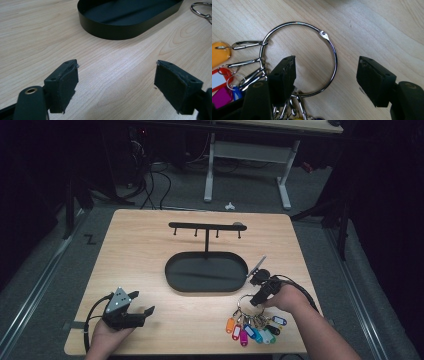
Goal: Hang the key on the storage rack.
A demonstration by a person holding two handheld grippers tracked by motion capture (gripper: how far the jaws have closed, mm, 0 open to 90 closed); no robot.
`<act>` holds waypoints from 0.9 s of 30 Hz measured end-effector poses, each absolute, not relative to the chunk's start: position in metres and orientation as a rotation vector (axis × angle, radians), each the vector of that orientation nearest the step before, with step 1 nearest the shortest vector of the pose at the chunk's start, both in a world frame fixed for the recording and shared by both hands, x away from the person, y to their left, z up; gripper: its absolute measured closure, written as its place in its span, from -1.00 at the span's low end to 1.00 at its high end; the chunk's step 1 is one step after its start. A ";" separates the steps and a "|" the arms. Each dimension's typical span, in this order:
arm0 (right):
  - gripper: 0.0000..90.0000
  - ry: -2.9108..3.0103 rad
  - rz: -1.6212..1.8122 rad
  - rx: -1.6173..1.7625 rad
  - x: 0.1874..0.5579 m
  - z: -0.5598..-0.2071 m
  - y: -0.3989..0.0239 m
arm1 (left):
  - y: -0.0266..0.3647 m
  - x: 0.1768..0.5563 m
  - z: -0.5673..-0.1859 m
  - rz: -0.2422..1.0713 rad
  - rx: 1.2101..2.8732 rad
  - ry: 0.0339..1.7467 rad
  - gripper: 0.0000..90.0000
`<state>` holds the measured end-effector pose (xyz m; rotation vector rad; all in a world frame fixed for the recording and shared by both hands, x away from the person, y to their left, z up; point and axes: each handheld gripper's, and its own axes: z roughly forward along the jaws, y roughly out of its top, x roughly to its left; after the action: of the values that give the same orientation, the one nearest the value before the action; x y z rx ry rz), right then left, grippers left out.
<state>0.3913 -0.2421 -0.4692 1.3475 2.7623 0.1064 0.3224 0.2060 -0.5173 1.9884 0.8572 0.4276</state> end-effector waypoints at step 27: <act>0.75 2.957 -0.006 1.055 0.422 -0.488 -0.233 | 0.205 0.322 -0.518 0.420 1.996 0.851 -0.55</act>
<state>0.4223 -0.2332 -0.4882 1.0552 2.9570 -0.0056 0.3215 0.2053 -0.5179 1.9956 0.8514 0.4199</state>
